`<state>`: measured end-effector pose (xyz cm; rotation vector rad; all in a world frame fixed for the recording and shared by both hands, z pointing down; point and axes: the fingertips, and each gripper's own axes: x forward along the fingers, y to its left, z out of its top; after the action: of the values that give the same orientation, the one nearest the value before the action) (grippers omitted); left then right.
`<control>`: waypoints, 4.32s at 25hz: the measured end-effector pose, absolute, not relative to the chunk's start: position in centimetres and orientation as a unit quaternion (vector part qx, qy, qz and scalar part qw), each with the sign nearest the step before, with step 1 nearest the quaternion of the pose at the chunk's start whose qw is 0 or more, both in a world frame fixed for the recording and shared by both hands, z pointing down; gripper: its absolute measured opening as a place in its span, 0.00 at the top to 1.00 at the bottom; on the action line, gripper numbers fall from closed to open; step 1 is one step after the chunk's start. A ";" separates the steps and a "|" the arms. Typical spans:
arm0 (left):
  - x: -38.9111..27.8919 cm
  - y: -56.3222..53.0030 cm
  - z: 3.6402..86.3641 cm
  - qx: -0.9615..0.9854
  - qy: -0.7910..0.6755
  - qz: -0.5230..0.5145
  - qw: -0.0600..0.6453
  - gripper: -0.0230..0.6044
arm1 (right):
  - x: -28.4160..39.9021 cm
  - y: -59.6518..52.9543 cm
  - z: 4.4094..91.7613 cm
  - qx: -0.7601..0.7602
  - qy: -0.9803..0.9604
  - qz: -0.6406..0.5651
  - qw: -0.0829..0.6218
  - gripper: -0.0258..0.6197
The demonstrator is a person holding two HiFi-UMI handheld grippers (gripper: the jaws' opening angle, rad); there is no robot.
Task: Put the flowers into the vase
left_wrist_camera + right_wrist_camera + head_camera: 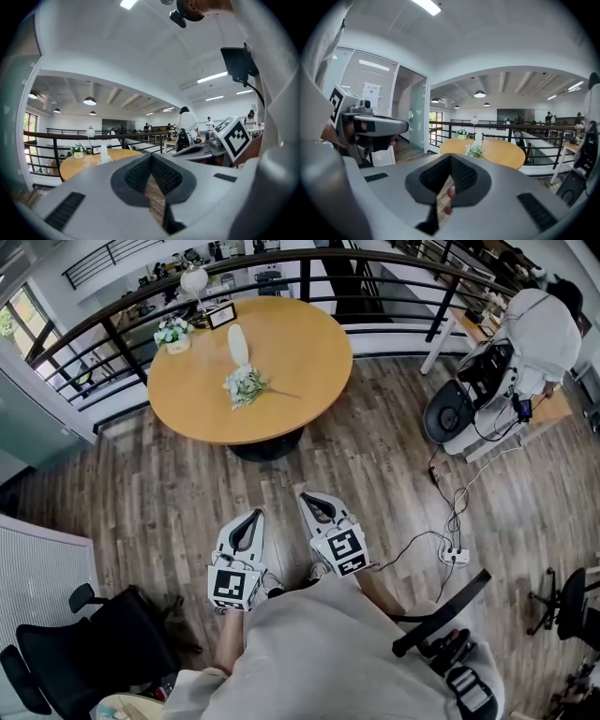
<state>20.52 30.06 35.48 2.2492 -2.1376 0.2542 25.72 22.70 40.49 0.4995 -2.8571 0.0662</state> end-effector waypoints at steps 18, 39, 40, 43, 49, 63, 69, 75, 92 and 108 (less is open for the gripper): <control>25.2 27.5 34.9 0.709 -0.700 0.081 0.007 0.96 | 29.0 21.5 41.2 0.114 -0.985 0.013 0.130 0.95; 21.8 22.5 36.6 0.719 -0.692 0.068 0.024 0.95 | 25.3 17.7 44.1 0.114 -0.977 0.001 0.182 0.95; 21.1 21.9 36.7 0.719 -0.691 0.067 0.025 0.96 | 24.6 17.1 44.1 0.115 -0.977 0.000 0.182 0.95; 18.6 19.9 36.6 0.723 -0.688 0.064 0.027 0.95 | 22.2 15.1 43.6 0.120 -0.976 0.000 0.179 0.95; 12.8 16.8 35.8 0.728 -0.682 0.061 0.026 0.95 | 16.8 11.4 42.3 0.133 -0.975 0.003 0.180 0.95; -0.7 12.9 34.8 0.745 -0.664 0.050 0.031 0.95 | 3.7 7.0 40.2 0.160 -0.971 0.001 0.179 0.95; -2.2 12.8 35.6 0.757 -0.650 0.055 0.037 0.95 | 2.7 6.5 41.1 0.184 -0.961 0.012 0.204 0.95; -2.4 11.1 36.5 0.761 -0.644 0.058 0.058 0.95 | 2.7 5.6 44.3 0.153 -0.951 0.018 0.268 0.93; -8.4 2.1 35.7 0.675 -0.729 0.081 0.075 0.95 | -1.9 -6.7 56.4 -0.001 -0.877 -0.082 0.473 0.57; -11.3 0.1 37.5 0.616 -0.775 0.083 0.115 0.95 | -6.1 -9.4 59.6 -0.096 -0.843 -0.047 0.528 0.41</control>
<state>-11.26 0.13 37.47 1.8043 -2.2721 0.2437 -6.14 -9.35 59.59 -0.2302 -2.0139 -0.1116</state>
